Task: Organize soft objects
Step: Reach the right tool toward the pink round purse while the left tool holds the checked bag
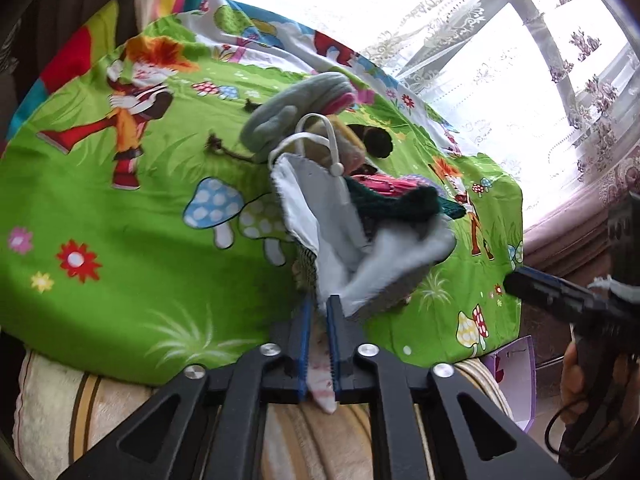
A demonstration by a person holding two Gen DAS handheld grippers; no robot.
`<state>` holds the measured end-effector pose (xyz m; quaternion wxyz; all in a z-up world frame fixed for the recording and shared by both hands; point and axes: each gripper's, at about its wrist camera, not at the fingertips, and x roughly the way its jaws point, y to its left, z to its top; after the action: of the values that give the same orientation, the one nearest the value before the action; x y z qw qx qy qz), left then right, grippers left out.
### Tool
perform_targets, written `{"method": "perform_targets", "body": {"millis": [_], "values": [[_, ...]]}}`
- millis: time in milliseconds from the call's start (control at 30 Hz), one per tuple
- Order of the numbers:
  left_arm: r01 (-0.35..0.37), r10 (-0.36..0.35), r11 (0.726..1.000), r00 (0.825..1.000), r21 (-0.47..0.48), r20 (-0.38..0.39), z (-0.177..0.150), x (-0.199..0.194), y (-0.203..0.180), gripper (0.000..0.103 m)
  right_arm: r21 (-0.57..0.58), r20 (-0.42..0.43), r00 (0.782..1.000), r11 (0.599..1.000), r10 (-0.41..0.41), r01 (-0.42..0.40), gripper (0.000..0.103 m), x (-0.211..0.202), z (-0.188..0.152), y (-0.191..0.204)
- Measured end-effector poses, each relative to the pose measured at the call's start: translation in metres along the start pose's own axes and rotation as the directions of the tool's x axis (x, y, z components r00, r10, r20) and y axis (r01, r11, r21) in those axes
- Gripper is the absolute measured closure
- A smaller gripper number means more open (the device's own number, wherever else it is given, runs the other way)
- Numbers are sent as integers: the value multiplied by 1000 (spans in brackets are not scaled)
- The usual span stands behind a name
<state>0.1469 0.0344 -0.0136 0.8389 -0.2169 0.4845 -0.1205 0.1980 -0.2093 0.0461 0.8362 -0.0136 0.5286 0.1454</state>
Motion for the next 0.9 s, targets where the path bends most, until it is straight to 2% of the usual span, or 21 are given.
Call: {"method": "perform_targets", "body": {"millis": [167,200,267,333,400,433,567,633,667,700,733,900], "values": [[34,-33,999,999,-42,26,-6,-10,15,96,115,-31,998,992,62,-58,8,21,17,0],[32,-30,998,999,-46,29,-6,-10,16,93,148,-36,996,986,80,-74,8,25,19,-2],[51,-50,998,998,-48,25,-6,-9,16,80,206,-44,993,974,108,-97,8,34,26,-7],[57,-56,998,998,-27,30,-3,-10,11,48,243,-48,992,964,120,-105,8,41,33,-9],[44,-45,999,998,26,41,-2,-10,-2,34,272,-55,989,955,139,-119,8,49,39,-10],[39,-41,998,998,53,39,-1,-9,-8,31,288,-57,987,949,150,-127,8,53,41,-11],[-26,34,983,998,180,-45,6,21,-35,31,329,-76,983,935,170,-136,8,67,46,-15],[-38,53,978,996,203,-68,9,36,-42,33,337,-86,981,932,172,-134,8,73,48,-14],[-34,48,978,997,204,-62,10,39,-43,41,339,-88,981,931,174,-135,8,75,48,-14],[-30,44,978,997,205,-66,11,42,-43,69,341,-87,980,930,178,-138,8,77,49,-14],[-24,41,979,996,202,-80,12,45,-42,83,342,-87,980,929,179,-139,8,78,49,-14],[38,-24,983,997,180,-77,0,31,-34,88,334,-90,982,934,168,-130,8,80,49,-13]]}}
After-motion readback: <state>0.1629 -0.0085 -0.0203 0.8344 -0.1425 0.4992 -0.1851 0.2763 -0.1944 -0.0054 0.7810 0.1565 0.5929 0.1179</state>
